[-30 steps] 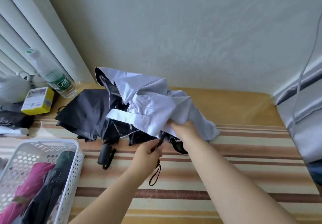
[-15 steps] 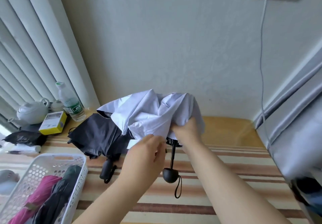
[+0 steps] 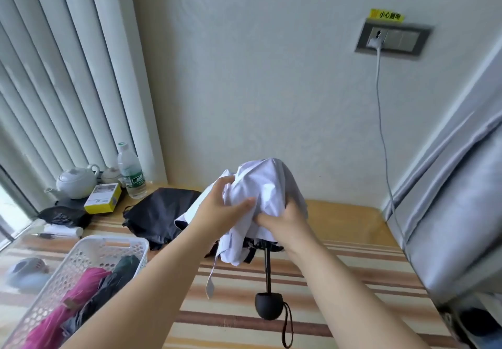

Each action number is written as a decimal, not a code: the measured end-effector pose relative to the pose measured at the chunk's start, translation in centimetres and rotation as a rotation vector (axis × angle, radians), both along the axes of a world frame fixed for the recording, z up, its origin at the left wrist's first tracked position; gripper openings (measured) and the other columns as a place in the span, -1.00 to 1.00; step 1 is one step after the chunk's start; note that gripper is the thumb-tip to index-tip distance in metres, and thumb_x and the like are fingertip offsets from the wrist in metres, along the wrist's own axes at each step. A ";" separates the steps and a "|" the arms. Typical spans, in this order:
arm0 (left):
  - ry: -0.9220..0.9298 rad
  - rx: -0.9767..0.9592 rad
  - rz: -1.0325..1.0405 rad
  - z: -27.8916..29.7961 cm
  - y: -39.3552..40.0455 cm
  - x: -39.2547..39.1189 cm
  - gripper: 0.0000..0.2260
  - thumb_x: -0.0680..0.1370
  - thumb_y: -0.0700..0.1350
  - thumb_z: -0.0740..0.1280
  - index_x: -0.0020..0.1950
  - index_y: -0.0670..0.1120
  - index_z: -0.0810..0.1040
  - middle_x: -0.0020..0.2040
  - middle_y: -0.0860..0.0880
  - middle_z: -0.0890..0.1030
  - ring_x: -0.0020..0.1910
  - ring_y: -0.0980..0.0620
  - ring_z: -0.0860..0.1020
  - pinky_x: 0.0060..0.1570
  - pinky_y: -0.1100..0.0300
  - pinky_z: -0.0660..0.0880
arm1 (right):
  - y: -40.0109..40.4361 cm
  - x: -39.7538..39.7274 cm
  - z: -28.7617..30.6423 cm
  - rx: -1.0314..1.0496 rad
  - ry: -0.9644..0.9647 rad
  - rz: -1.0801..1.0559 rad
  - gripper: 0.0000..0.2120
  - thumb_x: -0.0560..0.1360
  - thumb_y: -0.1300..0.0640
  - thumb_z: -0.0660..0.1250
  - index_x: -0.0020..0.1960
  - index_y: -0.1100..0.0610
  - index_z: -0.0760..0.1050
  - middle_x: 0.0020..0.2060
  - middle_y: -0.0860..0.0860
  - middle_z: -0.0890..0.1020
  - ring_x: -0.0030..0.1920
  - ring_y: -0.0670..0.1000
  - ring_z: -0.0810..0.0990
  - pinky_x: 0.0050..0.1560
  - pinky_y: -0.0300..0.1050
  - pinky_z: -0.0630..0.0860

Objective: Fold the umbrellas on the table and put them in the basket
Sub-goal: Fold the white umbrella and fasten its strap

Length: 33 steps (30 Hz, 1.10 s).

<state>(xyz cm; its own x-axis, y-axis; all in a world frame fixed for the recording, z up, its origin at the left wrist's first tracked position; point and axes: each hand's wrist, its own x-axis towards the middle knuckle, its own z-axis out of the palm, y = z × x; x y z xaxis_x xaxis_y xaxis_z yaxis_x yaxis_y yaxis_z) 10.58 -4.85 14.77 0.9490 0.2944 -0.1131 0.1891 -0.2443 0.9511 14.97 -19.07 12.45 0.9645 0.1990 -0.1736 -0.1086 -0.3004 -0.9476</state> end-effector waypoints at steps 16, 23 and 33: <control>0.029 -0.019 -0.141 1.2 0.1 -2.1 -0.72 0.52 -0.26 0.30 0.03 0.13 0.42 -0.35 -0.05 0.36 -0.40 0.05 0.33 -0.39 0.26 0.29 | -0.2 -2.3 0.0 0.210 0.132 0.050 -0.32 0.16 0.20 0.61 0.22 -0.01 0.46 -0.03 0.06 0.71 -0.01 0.14 0.69 0.04 0.21 0.61; -0.317 0.147 0.230 0.5 1.2 -6.2 -0.92 0.53 -0.15 0.33 -0.09 0.04 0.51 -0.23 0.06 0.62 -0.27 0.14 0.57 -0.20 0.22 0.53 | -1.6 -1.6 0.2 0.134 0.152 -0.037 -0.59 0.34 0.26 0.51 0.17 0.13 0.53 -0.12 0.10 0.71 -0.14 0.10 0.70 -0.22 -0.07 0.61; -0.368 0.626 0.248 -1.1 2.2 -7.0 -0.65 0.46 0.05 0.35 0.24 0.08 0.50 0.32 -0.02 0.33 0.28 -0.03 0.31 0.30 -0.03 0.33 | -1.6 -1.2 1.7 0.135 0.211 -0.106 -0.89 0.41 0.26 0.45 -0.08 0.22 0.58 -0.31 0.12 0.66 -0.35 0.08 0.62 -0.36 -0.18 0.51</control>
